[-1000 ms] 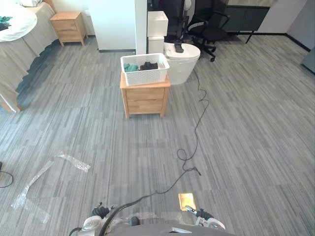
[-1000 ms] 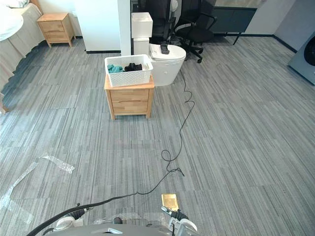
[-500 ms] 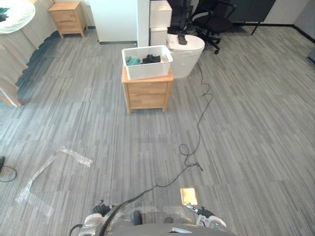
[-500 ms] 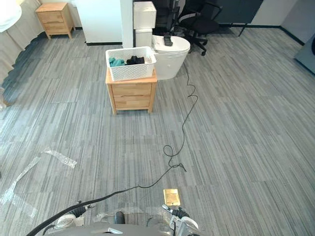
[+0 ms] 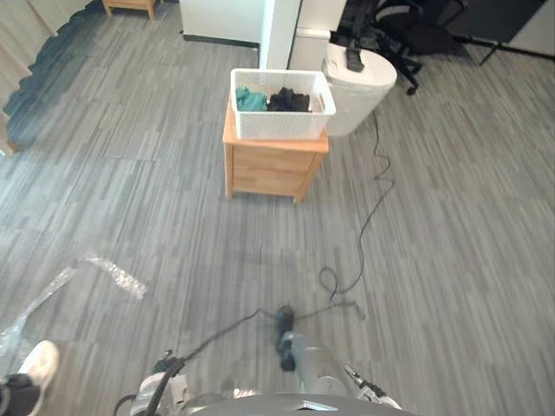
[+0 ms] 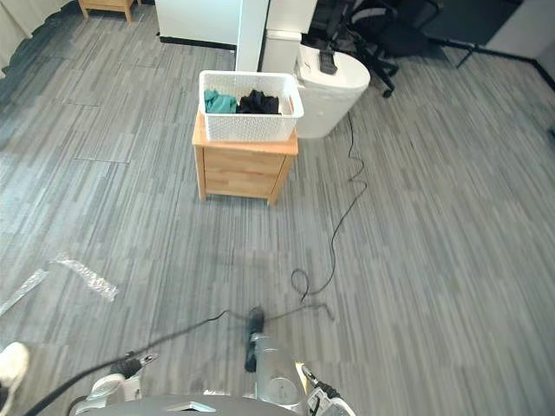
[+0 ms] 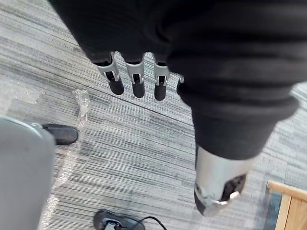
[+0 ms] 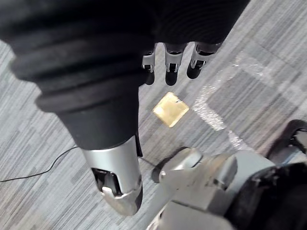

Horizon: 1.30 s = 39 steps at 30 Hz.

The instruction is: Pick up the laundry basket with both hands and put the clothes into the washing machine.

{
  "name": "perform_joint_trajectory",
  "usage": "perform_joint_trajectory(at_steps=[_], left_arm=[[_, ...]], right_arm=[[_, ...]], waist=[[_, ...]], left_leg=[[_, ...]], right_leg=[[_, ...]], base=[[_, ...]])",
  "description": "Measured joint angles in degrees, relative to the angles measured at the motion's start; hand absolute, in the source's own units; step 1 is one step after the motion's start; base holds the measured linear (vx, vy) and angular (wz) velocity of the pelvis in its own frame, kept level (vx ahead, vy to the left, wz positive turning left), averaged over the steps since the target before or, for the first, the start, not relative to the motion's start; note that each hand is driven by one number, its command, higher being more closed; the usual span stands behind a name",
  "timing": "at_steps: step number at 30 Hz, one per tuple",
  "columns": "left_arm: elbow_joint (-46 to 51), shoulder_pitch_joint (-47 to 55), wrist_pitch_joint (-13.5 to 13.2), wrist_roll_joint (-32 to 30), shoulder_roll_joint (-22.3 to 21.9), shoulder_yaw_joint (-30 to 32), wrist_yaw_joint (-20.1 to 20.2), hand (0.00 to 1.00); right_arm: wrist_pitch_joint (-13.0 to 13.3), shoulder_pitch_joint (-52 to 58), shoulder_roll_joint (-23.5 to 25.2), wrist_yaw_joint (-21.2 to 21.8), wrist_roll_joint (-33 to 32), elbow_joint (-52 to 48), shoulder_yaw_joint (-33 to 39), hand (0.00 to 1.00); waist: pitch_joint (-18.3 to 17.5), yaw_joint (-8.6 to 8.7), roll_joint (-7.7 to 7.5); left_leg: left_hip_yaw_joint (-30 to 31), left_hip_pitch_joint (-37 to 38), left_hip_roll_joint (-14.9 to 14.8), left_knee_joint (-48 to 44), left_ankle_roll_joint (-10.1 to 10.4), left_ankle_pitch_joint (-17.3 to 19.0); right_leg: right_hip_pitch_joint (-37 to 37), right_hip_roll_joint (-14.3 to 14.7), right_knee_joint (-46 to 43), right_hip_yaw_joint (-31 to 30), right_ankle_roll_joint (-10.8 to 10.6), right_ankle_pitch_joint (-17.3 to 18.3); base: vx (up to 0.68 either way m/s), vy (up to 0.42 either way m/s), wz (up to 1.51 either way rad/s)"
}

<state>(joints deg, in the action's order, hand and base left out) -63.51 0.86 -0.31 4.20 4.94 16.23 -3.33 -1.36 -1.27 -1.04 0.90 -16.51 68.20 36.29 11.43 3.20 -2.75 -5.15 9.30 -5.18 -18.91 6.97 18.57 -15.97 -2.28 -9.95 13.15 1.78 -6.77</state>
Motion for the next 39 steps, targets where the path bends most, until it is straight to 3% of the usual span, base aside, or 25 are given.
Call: perform_joint_trajectory(at_steps=[1,2,3,6,9,10,11,12,13,14,15,16,18,19,21,22,25,26,28,30,31,32,35,37,39], left_arm=[[0.8,0.2,0.2,0.0,-0.8,0.6,0.2,0.0],[1.5,0.7,0.2,0.5,-1.3,1.3,0.3,0.0],[2.8,0.7,0.2,0.6,-1.9,1.3,0.5,0.0],[4.7,-0.8,0.0,0.7,-2.0,0.2,0.4,0.0],[9.1,-0.6,-1.6,2.4,-2.3,-3.3,0.3,0.0],[10.6,-0.2,-2.0,2.5,-2.7,-4.1,0.3,0.0],[11.3,0.2,-2.2,2.5,-2.8,-5.1,0.2,0.0],[11.2,0.2,-2.2,2.4,-2.9,-5.8,0.3,0.0],[11.2,0.7,-2.1,2.4,-3.3,-7.7,0.3,0.0],[11.2,1.2,-2.1,2.5,-3.9,-9.2,0.4,0.0],[11.3,1.2,-2.1,2.6,-3.8,-9.5,0.4,0.0],[11.5,1.2,-2.1,3.0,-3.0,-10.2,0.4,0.0],[12.6,1.0,-2.2,3.1,-1.4,-12.4,0.5,0.0],[13.2,1.0,-2.1,3.3,-0.5,-14.0,1.0,0.0],[13.6,1.5,-2.0,4.2,-0.3,-15.3,1.3,0.0],[14.4,2.3,-2.0,4.7,-0.2,-15.3,1.4,0.0],[18.7,3.3,-2.1,5.1,0.6,-15.3,1.4,0.0],[21.4,3.7,-2.2,6.6,0.8,-15.0,1.2,0.0],[24.5,5.2,-2.2,8.2,0.8,-14.0,1.0,0.0],[28.4,7.4,-2.2,9.3,0.7,-12.7,0.4,0.0],[32.5,10.1,-2.2,9.4,0.8,-11.1,-0.1,0.0],[33.6,10.8,-2.2,9.3,0.7,-9.6,-0.2,0.0],[39.6,13.0,-2.2,9.8,-2.7,-8.0,-0.1,0.0],[45.9,14.1,-2.2,10.4,-3.1,-6.1,-0.1,0.0],[51.3,14.5,-2.2,10.5,-3.2,-3.8,-0.1,0.0]], right_arm=[[0.1,-0.3,-0.7,-0.1,0.0,-1.2,-0.6,0.0],[0.2,-0.6,-0.9,-0.1,0.0,-2.5,-1.6,0.0],[0.6,-1.6,-1.1,-0.1,0.0,-4.5,-4.8,0.0],[1.3,-6.4,-0.4,-0.2,-0.1,-6.1,-10.7,0.0],[2.4,-8.8,0.5,-0.4,-1.8,-7.3,-16.1,0.0],[2.7,-10.5,0.6,-0.4,-2.1,-6.9,-17.3,0.0],[2.8,-11.1,0.7,-0.3,-2.2,-6.9,-18.4,0.0],[3.0,-11.0,0.5,-0.2,-2.2,-7.0,-18.9,0.0],[3.4,-9.9,-0.4,-0.3,-2.2,-7.2,-20.0,0.0],[3.5,-7.5,-1.6,-0.2,-2.2,-7.2,-20.6,0.0],[3.4,-6.6,-1.7,-0.3,-2.1,-7.2,-20.6,0.0],[3.3,-4.1,-1.6,-0.3,-2.1,-6.6,-20.6,0.0],[3.4,-0.9,-1.4,-0.2,-2.1,-6.2,-20.2,0.0],[3.4,0.5,-1.0,-0.2,-2.2,-5.5,-19.9,0.0],[3.4,1.4,-0.9,-0.2,-3.0,-4.6,-18.2,0.0],[3.4,1.8,-1.2,-0.1,-3.1,-4.8,-18.2,0.0],[3.3,2.2,-1.0,-0.1,-3.2,-8.2,-19.6,0.0],[3.2,2.1,-0.5,-0.2,-3.3,-11.8,-20.0,0.0],[2.7,2.3,0.4,-0.3,-3.2,-16.4,-20.6,0.0],[2.3,3.3,0.9,-1.0,-2.7,-22.8,-22.9,0.0],[2.3,4.7,0.9,-1.1,-0.7,-29.5,-24.7,0.0],[2.5,5.0,0.4,-1.1,0.0,-32.9,-25.0,0.0],[2.9,5.0,-3.8,-1.5,1.2,-44.5,-24.0,0.0],[3.7,4.9,-5.8,-1.7,1.3,-51.2,-22.9,0.0],[4.1,4.4,-6.5,-2.4,2.9,-56.1,-22.1,0.0]], waist=[[0.1,-0.2,2.02],[0.1,-0.66,2.92],[0.6,-2.55,4.3],[2.2,-3.68,3.5],[2.5,-6.15,2.16],[2.7,-6.73,1.86],[2.4,-6.75,2.39],[2.2,-6.59,2.78],[1.3,-6.17,4.44],[0.5,-6.26,5.74],[0.2,-6.48,5.57],[-0.9,-6.03,3.74],[-1.6,-5.07,0.48],[-1.1,-4.42,-0.97],[-1.0,-3.59,-1.13],[-0.5,-3.32,-0.19],[-0.4,-3.68,0.1],[-0.4,-3.91,0.14],[-0.4,-4.08,0.11],[-0.6,-3.93,-0.25],[-1.7,-4.18,-1.88],[-2.3,-4.4,-2.37],[-3.9,-3.72,3.07],[-4.3,-3.83,4.55],[-4.3,-3.83,4.54]], left_leg=[[-0.9,-5.5,-4.6,-15.5,-1.2,-1.7],[-1.4,-8.3,-6.5,-22.9,-2.7,-4.9],[-0.8,-13.3,-9.2,-35.1,-2.8,-13.3],[-2.1,-20.8,-8.1,-47.6,-2.1,-9.0],[-5.1,-26.8,-4.6,-37.2,-2.5,-4.9],[-5.6,-28.7,-3.4,-26.2,-2.2,-4.8],[-5.7,-28.7,-2.9,-11.5,-1.8,-7.0],[-5.6,-28.3,-2.9,-4.1,-1.7,-9.2],[-4.6,-28.1,-3.7,6.3,-1.5,-13.7],[-3.9,-28.3,-4.2,7.8,-2.3,-17.2],[-3.8,-28.2,-3.6,5.7,-3.2,-21.2],[-3.8,-27.8,-1.4,4.2,-5.8,-23.7],[-5.1,-24.9,1.8,6.4,-7.7,-22.5],[-5.3,-22.1,3.6,8.1,-8.6,-21.6],[-5.1,-17.6,4.5,8.2,-9.1,-19.9],[-5.2,-13.7,4.5,9.2,-9.0,-18.6],[-4.9,-7.9,4.1,13.4,-8.3,-17.9],[-4.5,-7.6,3.8,14.0,-7.4,-17.3],[-4.3,-7.6,3.2,13.9,-6.4,-16.5],[-4.1,-7.7,2.9,13.2,-5.0,-15.4],[-3.5,-7.7,3.2,12.9,-3.7,-14.1],[-2.7,-7.9,3.0,12.5,-2.9,-13.4],[-0.2,-10.0,-2.2,13.1,-0.5,-13.9],[0.6,-8.9,-4.5,15.6,1.3,-15.0],[0.5,-8.6,-5.3,16.1,1.5,-15.2]], right_leg=[[2.8,3.3,-0.8,1.1,1.4,2.6],[4.1,4.7,-0.9,1.1,1.9,4.1],[6.8,6.9,-0.7,-0.6,3.2,6.0],[15.7,7.5,2.6,-5.0,4.4,7.6],[24.2,5.1,4.8,-10.2,4.1,9.9],[25.7,3.9,4.9,-12.2,2.7,11.4],[27.3,2.9,5.4,-13.0,0.6,13.2],[28.4,2.7,5.9,-13.1,-0.7,14.1],[30.3,2.9,6.7,-13.6,-2.5,16.2],[32.4,2.7,5.8,-14.8,-3.4,19.5],[33.0,2.0,4.2,-15.5,-4.1,21.5],[31.7,-0.1,-1.9,-16.0,-5.3,23.4],[23.8,-3.2,-19.7,-15.8,-6.5,21.7],[18.2,-4.8,-32.4,-16.1,-9.3,16.4],[13.0,-5.9,-43.6,-15.0,-10.5,15.9],[11.7,-7.8,-44.6,-10.7,-8.8,17.9],[9.6,-9.4,-31.9,-4.8,-8.5,22.1],[7.7,-9.4,-21.2,-4.9,-8.6,21.2],[6.2,-9.4,-12.7,-6.4,-8.3,17.5],[5.9,-9.4,-7.1,-7.9,-9.3,11.0],[6.5,-10.0,-4.5,-7.5,-9.3,5.6],[7.4,-10.2,-3.1,-6.3,-10.7,7.3],[9.1,-5.2,1.8,-1.3,-8.1,6.2],[10.5,-2.8,3.9,0.5,-7.1,6.0],[11.1,-1.9,4.6,1.0,-7.1,5.9]], base=[[0.86,-0.435,0.12],[0.86,-0.383,-0.44],[0.58,-0.201,-0.76],[0.65,-0.2,-0.62],[0.57,-0.047,-0.66],[0.6,0.093,-0.96],[0.5,0.109,-0.94],[0.51,0.157,-0.87],[0.54,0.261,-0.74],[0.55,0.318,-0.7],[0.57,0.373,-0.42],[0.57,0.369,-0.12],[0.55,0.35,0.05],[0.5,0.3,0.17],[0.49,0.25,0.12],[0.35,0.157,-0.03],[0.36,0.077,0.07],[0.29,-0.044,0.2],[0.23,-0.144,0.1],[0.17,-0.216,0.08],[0.14,-0.285,0.16],[0.22,-0.449,0.21],[0.22,-0.334,0.37],[0.19,-0.209,0.19],[0.1,-0.122,0.09]])
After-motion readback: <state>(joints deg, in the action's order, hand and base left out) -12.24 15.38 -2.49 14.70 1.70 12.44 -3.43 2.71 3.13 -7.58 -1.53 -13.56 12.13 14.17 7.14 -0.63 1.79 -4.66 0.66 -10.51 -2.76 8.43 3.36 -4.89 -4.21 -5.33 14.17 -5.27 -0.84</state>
